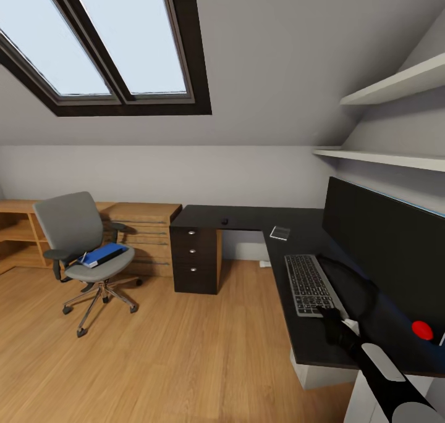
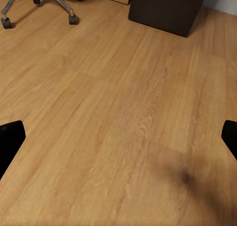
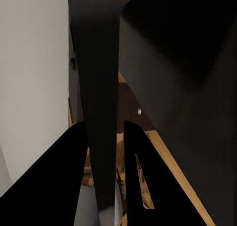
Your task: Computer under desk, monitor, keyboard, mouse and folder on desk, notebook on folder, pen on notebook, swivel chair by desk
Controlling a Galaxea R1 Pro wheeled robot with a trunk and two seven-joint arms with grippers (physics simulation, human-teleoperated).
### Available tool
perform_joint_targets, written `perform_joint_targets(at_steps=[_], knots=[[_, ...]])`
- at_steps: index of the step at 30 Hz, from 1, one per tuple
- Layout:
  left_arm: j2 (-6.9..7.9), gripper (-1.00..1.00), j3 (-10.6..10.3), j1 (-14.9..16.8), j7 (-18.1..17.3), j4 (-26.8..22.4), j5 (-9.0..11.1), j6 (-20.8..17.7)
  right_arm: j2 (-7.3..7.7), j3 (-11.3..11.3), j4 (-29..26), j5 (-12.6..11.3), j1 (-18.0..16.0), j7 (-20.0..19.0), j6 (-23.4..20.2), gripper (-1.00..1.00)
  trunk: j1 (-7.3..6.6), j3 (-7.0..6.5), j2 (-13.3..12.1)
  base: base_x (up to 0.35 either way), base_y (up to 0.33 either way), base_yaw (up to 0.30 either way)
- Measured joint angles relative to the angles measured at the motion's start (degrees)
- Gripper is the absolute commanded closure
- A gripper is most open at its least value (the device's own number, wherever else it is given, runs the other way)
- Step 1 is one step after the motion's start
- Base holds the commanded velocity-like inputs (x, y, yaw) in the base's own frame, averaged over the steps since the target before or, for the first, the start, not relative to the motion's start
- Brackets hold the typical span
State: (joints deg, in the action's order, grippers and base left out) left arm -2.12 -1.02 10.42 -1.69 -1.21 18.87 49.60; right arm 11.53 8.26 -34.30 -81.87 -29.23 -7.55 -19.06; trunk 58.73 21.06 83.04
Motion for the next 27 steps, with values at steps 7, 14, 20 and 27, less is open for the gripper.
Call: perform_joint_targets(at_steps=[7,14,20,27], knots=[[0.02,-1.0,0.0,0.0,0.0,0.0,0.0,0.0,0.0,-0.3,0.0,0.1,0.0,0.0,1.3,1.0,0.0,0.0,0.0,0.0,0.0,0.0],[0.02,-1.0,0.0,0.0,0.0,0.0,0.0,0.0,0.0,-0.5,0.0,0.2,0.0,0.0,1.3,1.0,0.0,0.0,0.0,0.0,0.0,0.0],[0.02,-1.0,0.0,0.0,0.0,0.0,0.0,0.0,-0.05,-0.7,0.0,0.2,0.0,-0.1,1.3,1.0,0.0,0.0,0.0,0.0,0.0,0.0],[0.02,-1.0,0.0,0.0,0.0,0.0,0.0,0.0,-0.01,-0.8,0.0,0.4,0.0,-0.2,1.1,1.0,0.0,0.0,0.0,0.0,0.0,0.0]])
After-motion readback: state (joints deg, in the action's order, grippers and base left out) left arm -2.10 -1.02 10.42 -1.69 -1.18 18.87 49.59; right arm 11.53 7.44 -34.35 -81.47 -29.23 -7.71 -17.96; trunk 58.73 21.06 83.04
